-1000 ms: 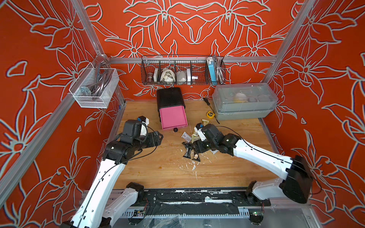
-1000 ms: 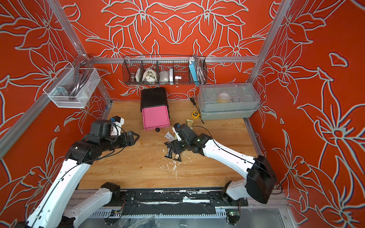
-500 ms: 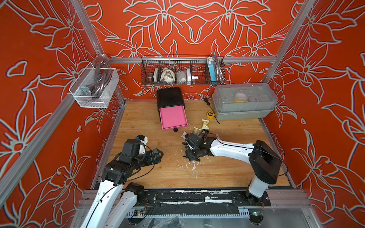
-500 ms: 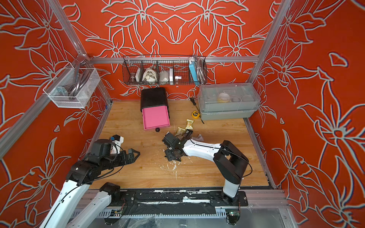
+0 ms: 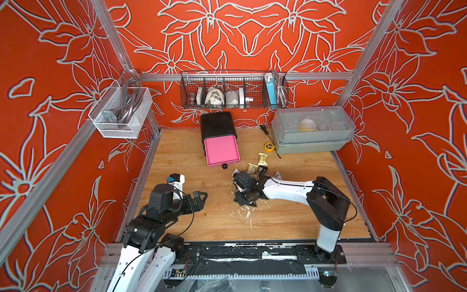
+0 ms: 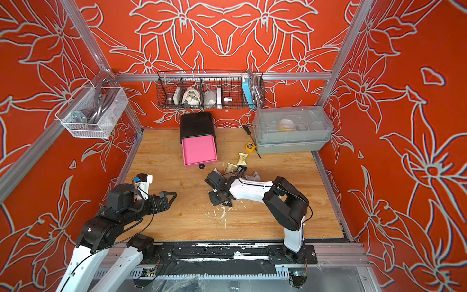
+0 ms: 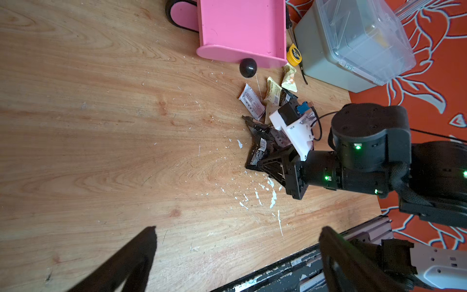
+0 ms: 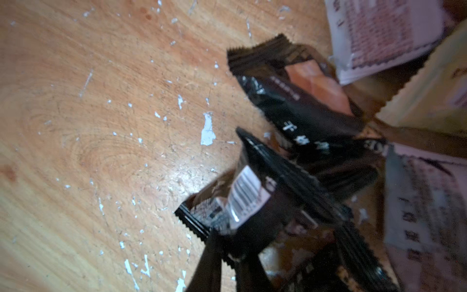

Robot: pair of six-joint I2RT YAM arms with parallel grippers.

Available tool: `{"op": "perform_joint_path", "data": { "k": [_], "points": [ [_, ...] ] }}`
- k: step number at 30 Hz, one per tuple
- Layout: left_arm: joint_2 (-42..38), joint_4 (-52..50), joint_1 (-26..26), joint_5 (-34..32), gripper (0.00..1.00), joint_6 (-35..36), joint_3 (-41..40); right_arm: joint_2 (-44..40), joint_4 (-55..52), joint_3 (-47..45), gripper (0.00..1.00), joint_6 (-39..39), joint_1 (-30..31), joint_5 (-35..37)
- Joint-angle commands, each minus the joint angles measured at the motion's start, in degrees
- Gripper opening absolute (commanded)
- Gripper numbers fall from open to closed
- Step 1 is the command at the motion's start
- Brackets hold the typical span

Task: Place the cookies into the drawer by color
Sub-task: Pick up the cookie at the center of the board.

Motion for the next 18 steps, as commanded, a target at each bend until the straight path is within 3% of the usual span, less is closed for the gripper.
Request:
{"op": "perform_joint_path", "data": {
  "k": [1,10,14,18],
  "points": [
    [0.18,1.09,-0.25,-0.68,0.99,-0.03,-0.37,-1.23,-1.1,0.37,0.03,-1.09,0.74,-0.07],
    [-1.44,1.08,-0.25,-1.69,0.99,-0.14,-0.44,-12.87,-2.26,-0.25,0.0,-4.91,1.1,0.62],
    [-2.34,1.45,-0.25,-1.0,0.99,0.06,-0.54,-16.8,-4.69,4.08,0.0,-11.41,1.02,1.97],
    [-3.36,2.04,-0.27,0.09,0.99,0.41,-0.78,-14.9,-8.78,13.03,0.0,-18.44,0.29,1.4]
  ]
}}
